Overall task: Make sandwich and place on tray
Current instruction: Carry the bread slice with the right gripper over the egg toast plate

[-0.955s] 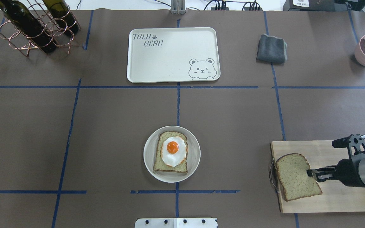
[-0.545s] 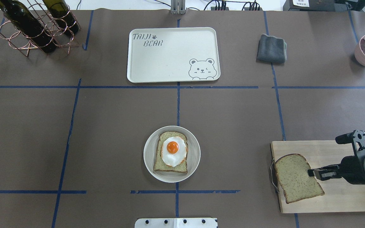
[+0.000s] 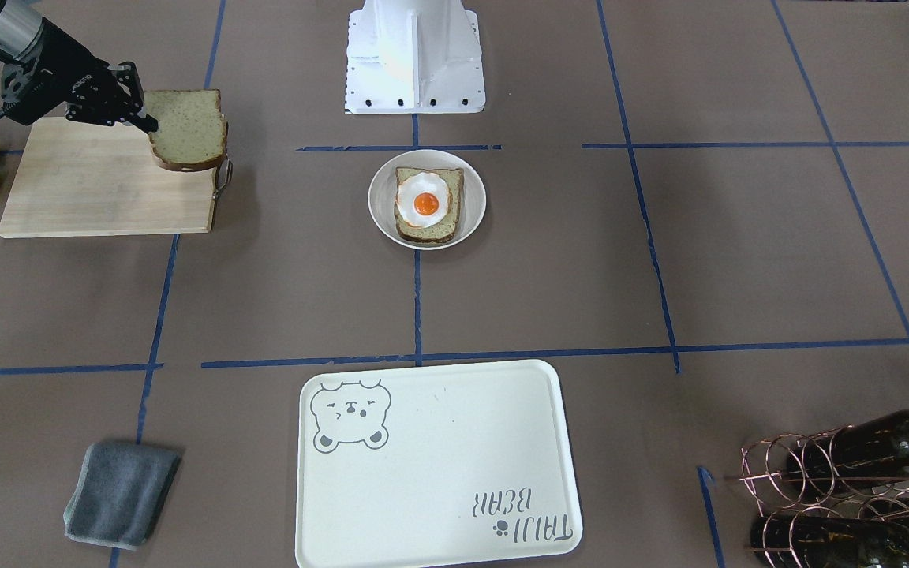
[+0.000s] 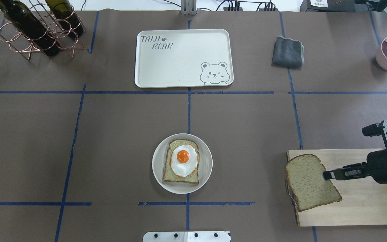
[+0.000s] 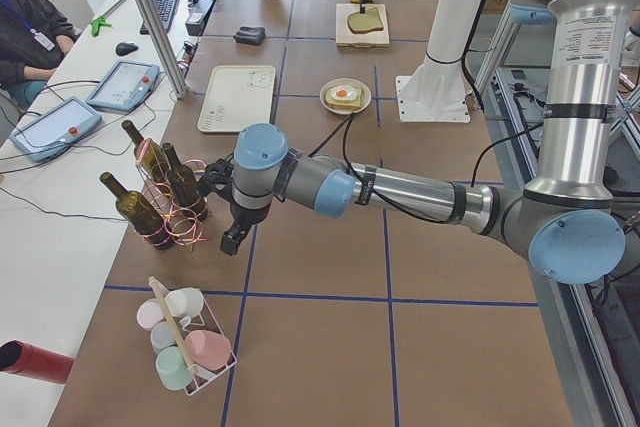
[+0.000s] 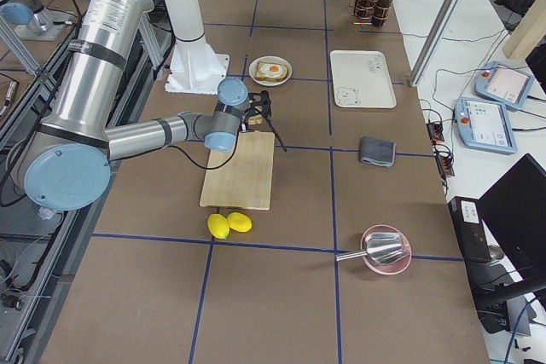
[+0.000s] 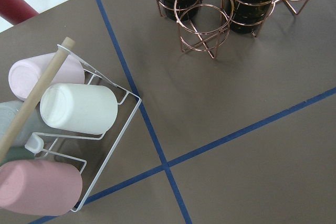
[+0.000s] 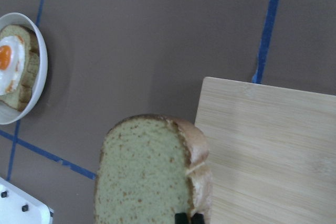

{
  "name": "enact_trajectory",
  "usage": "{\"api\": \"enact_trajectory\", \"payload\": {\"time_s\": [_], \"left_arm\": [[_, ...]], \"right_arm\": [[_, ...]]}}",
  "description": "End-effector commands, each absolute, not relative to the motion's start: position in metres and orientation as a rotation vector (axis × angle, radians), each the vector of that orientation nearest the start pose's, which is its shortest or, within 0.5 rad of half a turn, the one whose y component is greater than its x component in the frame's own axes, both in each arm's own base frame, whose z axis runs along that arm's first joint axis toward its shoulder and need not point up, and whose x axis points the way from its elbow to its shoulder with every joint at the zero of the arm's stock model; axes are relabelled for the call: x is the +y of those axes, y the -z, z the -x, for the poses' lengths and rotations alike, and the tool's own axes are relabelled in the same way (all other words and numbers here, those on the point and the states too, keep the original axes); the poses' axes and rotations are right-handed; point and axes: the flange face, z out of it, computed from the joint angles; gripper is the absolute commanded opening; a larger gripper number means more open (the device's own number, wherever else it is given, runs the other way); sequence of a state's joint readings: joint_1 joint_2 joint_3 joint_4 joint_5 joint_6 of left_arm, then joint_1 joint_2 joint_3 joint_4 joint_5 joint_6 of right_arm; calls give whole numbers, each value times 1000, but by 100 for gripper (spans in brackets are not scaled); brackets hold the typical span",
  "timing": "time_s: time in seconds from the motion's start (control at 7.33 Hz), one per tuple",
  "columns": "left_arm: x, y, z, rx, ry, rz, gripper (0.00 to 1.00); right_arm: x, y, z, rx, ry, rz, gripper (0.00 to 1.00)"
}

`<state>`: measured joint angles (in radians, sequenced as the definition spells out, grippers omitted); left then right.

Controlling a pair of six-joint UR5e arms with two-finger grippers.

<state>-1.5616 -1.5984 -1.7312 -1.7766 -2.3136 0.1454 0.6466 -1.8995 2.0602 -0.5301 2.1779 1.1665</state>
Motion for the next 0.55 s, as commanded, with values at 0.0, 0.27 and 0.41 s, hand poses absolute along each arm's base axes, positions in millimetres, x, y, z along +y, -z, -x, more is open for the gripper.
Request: {"api": "enact_trajectory", "payload": {"time_s": [0.0, 0.27, 0.41], "left_arm": [[-518, -542, 61, 709, -290, -427, 100], [-518, -543, 61, 710, -288, -425, 100], [-518, -543, 61, 712, -287, -423, 100]], "right_arm": [[-302, -397, 272, -1347, 90, -102, 0], [-341, -339, 320, -1307, 32, -117, 0], [-342, -308, 354, -1303, 14, -118, 0]]}}
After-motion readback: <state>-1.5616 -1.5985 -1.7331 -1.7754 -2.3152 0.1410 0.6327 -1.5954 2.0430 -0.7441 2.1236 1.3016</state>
